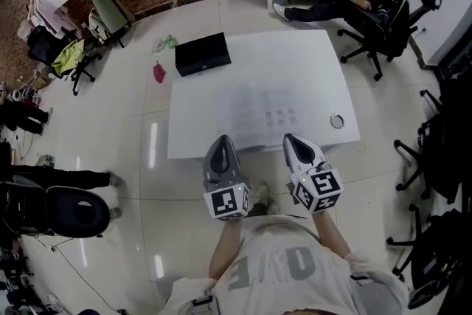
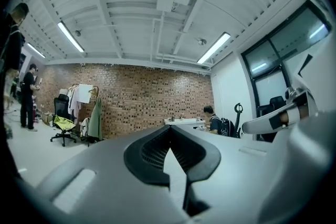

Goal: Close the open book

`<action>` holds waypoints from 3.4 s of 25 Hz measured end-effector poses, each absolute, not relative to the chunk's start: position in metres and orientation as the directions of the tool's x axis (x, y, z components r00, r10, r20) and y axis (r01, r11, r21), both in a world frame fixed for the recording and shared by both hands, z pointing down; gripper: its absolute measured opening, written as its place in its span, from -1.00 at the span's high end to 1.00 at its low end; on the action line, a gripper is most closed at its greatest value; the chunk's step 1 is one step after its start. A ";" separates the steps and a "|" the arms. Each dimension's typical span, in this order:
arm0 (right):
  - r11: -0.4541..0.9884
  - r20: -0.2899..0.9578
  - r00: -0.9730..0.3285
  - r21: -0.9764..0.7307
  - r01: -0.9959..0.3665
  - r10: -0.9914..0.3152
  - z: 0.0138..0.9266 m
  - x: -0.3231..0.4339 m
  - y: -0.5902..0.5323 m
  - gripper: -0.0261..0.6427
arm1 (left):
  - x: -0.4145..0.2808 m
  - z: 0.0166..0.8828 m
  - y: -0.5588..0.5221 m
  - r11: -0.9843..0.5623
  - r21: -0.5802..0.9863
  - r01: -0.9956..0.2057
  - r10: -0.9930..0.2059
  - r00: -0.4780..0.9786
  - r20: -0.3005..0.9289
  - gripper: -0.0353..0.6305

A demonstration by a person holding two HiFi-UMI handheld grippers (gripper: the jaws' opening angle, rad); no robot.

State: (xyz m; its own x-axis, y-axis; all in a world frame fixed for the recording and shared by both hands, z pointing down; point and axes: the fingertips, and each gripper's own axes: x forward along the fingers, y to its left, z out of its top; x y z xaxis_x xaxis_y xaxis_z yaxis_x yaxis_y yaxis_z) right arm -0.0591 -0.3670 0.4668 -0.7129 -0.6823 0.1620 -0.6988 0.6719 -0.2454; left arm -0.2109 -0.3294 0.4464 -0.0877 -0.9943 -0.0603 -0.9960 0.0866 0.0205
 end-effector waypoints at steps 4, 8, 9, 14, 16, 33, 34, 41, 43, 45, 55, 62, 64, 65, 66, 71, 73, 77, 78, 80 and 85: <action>0.679 0.179 -0.723 -0.255 -0.689 -0.667 0.474 -0.070 -0.368 0.91 | -0.224 0.486 -0.337 0.098 0.218 -0.971 -0.994 -0.105 -0.020 0.86; 0.682 0.190 -0.732 -0.271 -0.680 -0.654 0.481 -0.077 -0.368 0.91 | -0.226 0.557 -0.342 0.114 0.505 -0.856 -0.993 -0.080 0.088 0.85; 0.677 0.195 -0.729 -0.274 -0.683 -0.656 0.484 -0.078 -0.369 0.91 | -0.224 0.576 -0.343 0.119 0.566 -0.816 -0.991 -0.063 0.118 0.81; 0.637 0.227 -0.700 -0.294 -0.712 -0.677 0.495 -0.072 -0.380 0.91 | -0.216 0.646 -0.348 0.192 0.846 -0.498 -0.977 -0.013 0.214 0.52; 0.620 0.246 -0.686 -0.300 -0.725 -0.684 0.499 -0.069 -0.384 0.91 | -0.213 0.657 -0.350 0.214 0.875 -0.434 -0.971 0.005 0.240 0.49; 0.594 0.344 -0.657 -0.282 -0.753 -0.670 0.529 -0.082 -0.398 0.91 | -0.216 0.706 -0.356 0.294 0.953 -0.074 -0.956 -0.010 0.294 0.44; 0.594 0.346 -0.657 -0.282 -0.754 -0.670 0.530 -0.081 -0.397 0.91 | -0.216 0.706 -0.356 0.288 0.955 -0.068 -0.958 -0.011 0.288 0.44; 0.592 0.356 -0.652 -0.276 -0.758 -0.669 0.534 -0.079 -0.398 0.91 | -0.216 0.714 -0.355 0.323 0.936 -0.139 -0.946 -0.030 0.322 0.67; 0.592 0.359 -0.652 -0.274 -0.758 -0.668 0.534 -0.079 -0.400 0.91 | -0.217 0.713 -0.357 0.324 0.930 -0.174 -0.946 -0.034 0.323 0.74; 0.594 0.357 -0.654 -0.274 -0.756 -0.667 0.534 -0.079 -0.399 0.91 | -0.218 0.710 -0.357 0.315 0.928 -0.198 -0.949 -0.038 0.314 0.76; 0.595 0.306 -0.661 -0.288 -0.750 -0.685 0.517 -0.073 -0.388 0.91 | -0.201 0.646 -0.369 0.144 0.700 -0.700 -0.969 0.044 0.243 0.82; 0.579 0.269 -0.640 -0.276 -0.767 -0.720 0.504 -0.053 -0.380 0.91 | -0.135 0.619 -0.388 -0.160 0.169 -0.973 -0.928 0.206 0.309 0.74; 0.568 0.260 -0.629 -0.274 -0.776 -0.733 0.501 -0.048 -0.377 0.91 | -0.120 0.622 -0.390 -0.221 0.103 -0.970 -0.911 0.243 0.332 0.72; 0.563 0.254 -0.623 -0.273 -0.780 -0.740 0.501 -0.046 -0.375 0.91 | -0.114 0.625 -0.390 -0.243 0.092 -0.966 -0.903 0.260 0.343 0.69; 0.557 0.248 -0.616 -0.271 -0.785 -0.748 0.500 -0.043 -0.372 0.91 | -0.110 0.629 -0.389 -0.259 0.090 -0.962 -0.895 0.274 0.352 0.64; 0.513 0.228 -0.567 -0.258 -0.819 -0.791 0.502 -0.014 -0.360 0.91 | -0.089 0.639 -0.386 -0.305 0.086 -0.948 -0.880 0.316 0.355 0.63; 0.486 0.227 -0.544 -0.264 -0.833 -0.808 0.503 0.003 -0.359 0.91 | -0.076 0.636 -0.387 -0.322 0.082 -0.943 -0.878 0.330 0.346 0.63; 0.456 0.226 -0.519 -0.278 -0.845 -0.824 0.500 0.021 -0.361 0.91 | -0.061 0.624 -0.390 -0.338 0.084 -0.938 -0.883 0.346 0.318 0.63; 0.456 0.227 -0.520 -0.278 -0.845 -0.824 0.499 0.020 -0.361 0.91 | -0.062 0.619 -0.391 -0.336 0.085 -0.938 -0.888 0.346 0.304 0.63; 0.467 0.230 -0.530 -0.276 -0.840 -0.816 0.500 0.016 -0.360 0.91 | -0.067 0.614 -0.392 -0.330 0.080 -0.941 -0.895 0.338 0.292 0.63; 0.514 0.230 -0.575 -0.275 -0.812 -0.785 0.503 -0.001 -0.362 0.91 | -0.092 0.587 -0.394 -0.263 0.062 -0.963 -0.937 0.270 0.223 0.67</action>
State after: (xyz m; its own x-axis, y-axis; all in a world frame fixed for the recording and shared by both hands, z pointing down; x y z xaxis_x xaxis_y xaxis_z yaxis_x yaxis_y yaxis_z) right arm -0.0007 -0.3618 0.5030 -0.5748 -0.7854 0.2299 -0.8124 0.5139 -0.2755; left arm -0.0924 -0.3938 0.5867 0.2702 -0.9367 0.2225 -0.9628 -0.2630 0.0620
